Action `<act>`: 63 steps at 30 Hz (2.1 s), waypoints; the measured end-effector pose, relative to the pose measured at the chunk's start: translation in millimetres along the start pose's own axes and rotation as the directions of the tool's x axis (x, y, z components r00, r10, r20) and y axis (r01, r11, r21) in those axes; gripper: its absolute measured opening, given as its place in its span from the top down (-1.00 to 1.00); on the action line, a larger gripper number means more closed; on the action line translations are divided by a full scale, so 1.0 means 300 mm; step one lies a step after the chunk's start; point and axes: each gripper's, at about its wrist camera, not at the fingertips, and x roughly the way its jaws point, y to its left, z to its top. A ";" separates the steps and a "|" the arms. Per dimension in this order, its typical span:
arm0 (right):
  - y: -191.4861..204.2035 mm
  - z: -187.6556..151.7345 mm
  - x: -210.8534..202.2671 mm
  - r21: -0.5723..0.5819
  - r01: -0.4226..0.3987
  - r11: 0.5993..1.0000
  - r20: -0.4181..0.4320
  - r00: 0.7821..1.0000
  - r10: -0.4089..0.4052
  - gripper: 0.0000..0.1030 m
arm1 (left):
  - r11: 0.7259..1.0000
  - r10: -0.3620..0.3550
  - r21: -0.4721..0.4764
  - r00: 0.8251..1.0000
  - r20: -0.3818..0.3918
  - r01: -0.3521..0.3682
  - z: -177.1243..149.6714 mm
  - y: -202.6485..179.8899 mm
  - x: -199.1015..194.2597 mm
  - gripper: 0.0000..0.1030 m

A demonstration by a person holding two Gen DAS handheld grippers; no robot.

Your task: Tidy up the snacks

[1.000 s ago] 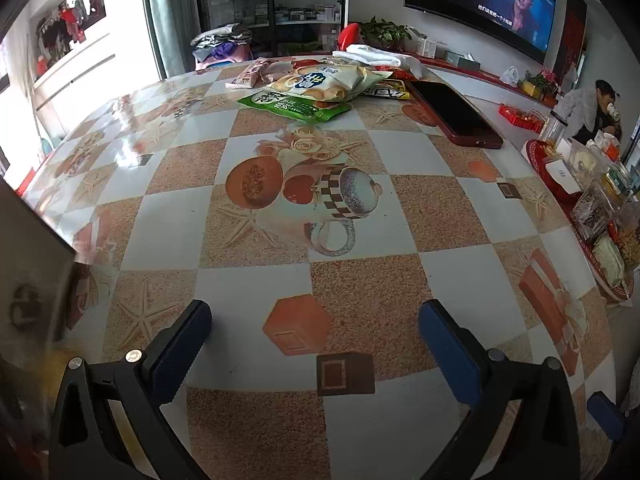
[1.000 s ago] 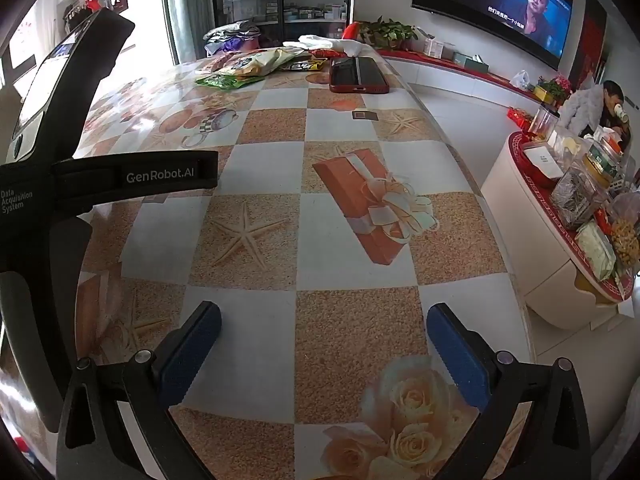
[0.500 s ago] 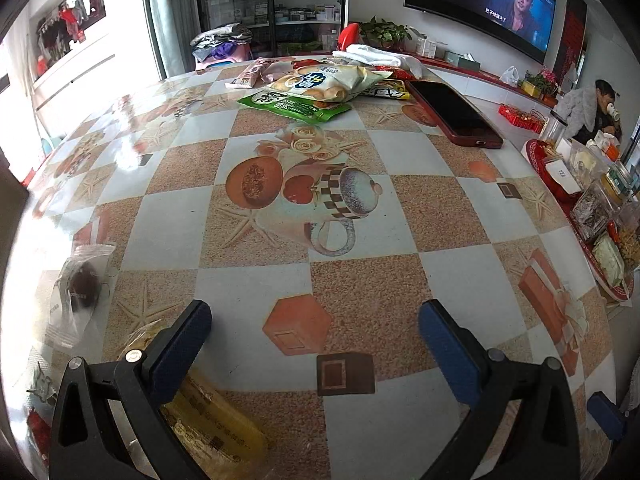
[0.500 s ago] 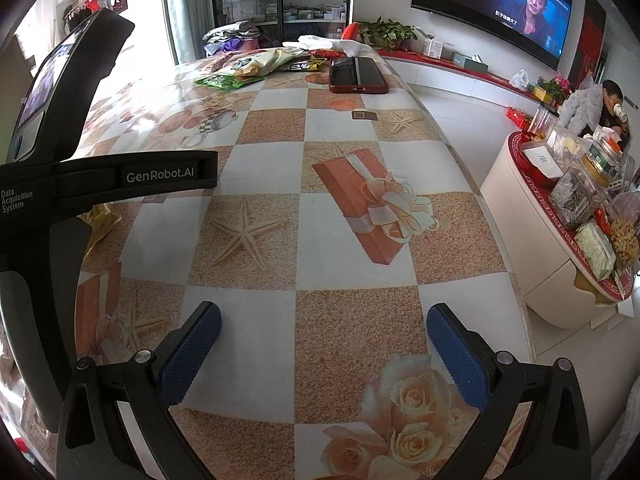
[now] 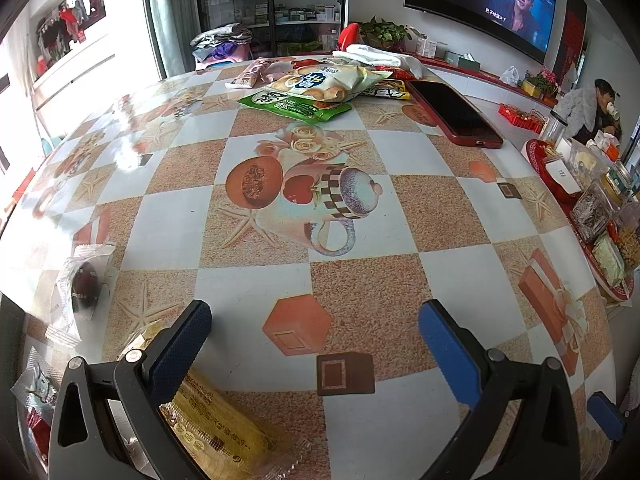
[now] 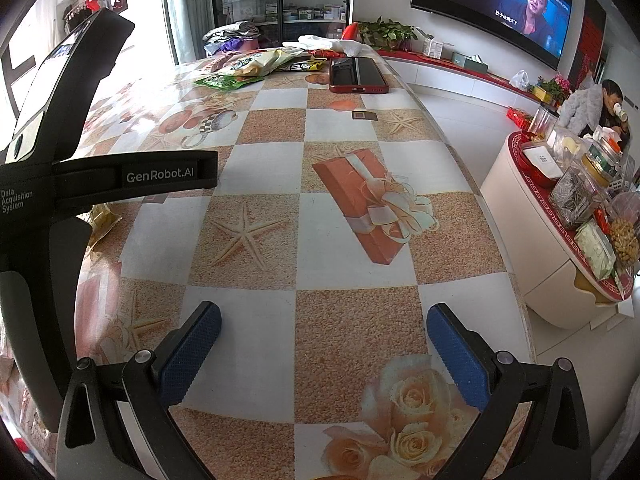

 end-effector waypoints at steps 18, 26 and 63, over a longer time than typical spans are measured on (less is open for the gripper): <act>0.001 0.002 0.001 0.000 0.000 1.000 0.000 1.000 0.000 -1.00 | 1.000 0.000 0.000 1.000 0.000 0.000 0.000 0.000 0.000 -1.00; 0.000 0.003 0.003 -0.002 -0.002 1.000 -0.002 1.000 0.002 -1.00 | 0.995 -0.035 0.096 0.999 -0.009 0.036 0.006 -0.017 -0.006 -1.00; 0.253 -0.259 -0.270 0.131 -0.230 0.964 -0.157 0.956 0.249 -0.85 | 0.981 0.029 0.195 0.994 -0.105 -0.008 -0.592 0.381 -0.512 -1.00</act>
